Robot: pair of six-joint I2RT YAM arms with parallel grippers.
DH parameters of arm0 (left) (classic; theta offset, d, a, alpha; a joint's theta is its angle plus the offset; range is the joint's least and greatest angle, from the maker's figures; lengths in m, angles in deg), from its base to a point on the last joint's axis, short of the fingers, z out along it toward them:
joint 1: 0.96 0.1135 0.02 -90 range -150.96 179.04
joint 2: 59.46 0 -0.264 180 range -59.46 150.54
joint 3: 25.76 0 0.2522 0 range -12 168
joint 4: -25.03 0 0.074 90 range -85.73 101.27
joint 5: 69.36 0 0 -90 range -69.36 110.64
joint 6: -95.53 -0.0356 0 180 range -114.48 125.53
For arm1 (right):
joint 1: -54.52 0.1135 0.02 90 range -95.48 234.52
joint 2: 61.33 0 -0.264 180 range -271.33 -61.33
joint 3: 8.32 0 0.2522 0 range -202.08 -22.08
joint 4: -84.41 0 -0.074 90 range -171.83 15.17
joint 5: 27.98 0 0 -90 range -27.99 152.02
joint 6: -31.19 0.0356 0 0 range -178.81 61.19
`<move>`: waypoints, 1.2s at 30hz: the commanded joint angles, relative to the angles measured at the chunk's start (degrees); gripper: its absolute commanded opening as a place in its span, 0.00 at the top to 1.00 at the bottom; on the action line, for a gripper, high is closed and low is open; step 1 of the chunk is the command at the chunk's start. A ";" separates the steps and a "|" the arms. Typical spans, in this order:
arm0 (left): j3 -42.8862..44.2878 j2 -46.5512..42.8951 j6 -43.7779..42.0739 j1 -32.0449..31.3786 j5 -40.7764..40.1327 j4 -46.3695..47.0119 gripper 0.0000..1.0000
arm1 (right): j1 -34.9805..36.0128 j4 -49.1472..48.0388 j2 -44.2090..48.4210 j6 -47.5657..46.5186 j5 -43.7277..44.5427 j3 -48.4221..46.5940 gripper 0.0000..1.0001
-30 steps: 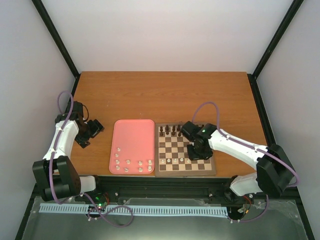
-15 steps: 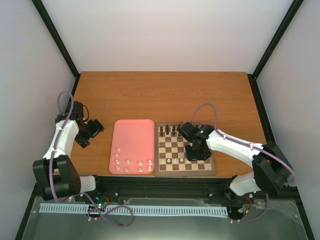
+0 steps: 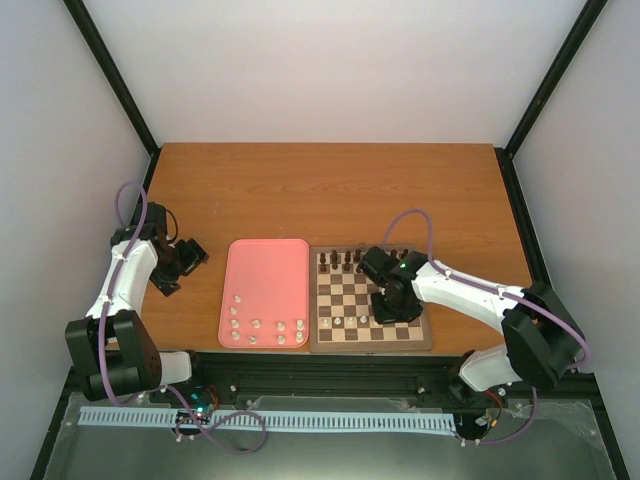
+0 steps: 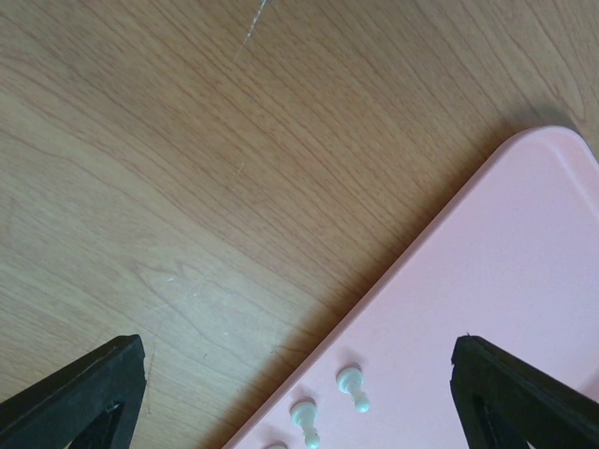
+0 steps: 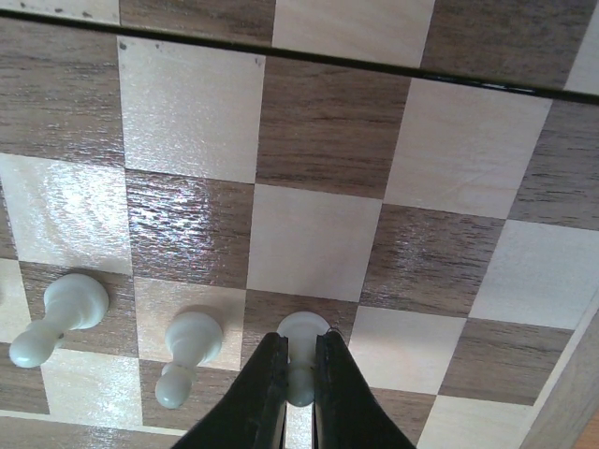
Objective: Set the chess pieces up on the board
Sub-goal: Place the chess piece on the chessboard.
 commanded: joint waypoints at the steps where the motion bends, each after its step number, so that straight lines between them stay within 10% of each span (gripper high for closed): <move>1: -0.08 0.02 0.55 0.34 0.43 0.56 0.00 | 0.02 -1.33 -1.40 -0.16 0.36 0.61 0.95; 25: 0.01 -0.06 0.55 0.30 0.61 0.68 0.00 | -0.06 2.67 -1.15 -0.04 6.11 -6.63 0.68; 36: 0.81 1.05 0.37 0.37 1.33 0.92 0.00 | 7.53 1.44 -13.97 -8.65 7.37 -31.02 0.56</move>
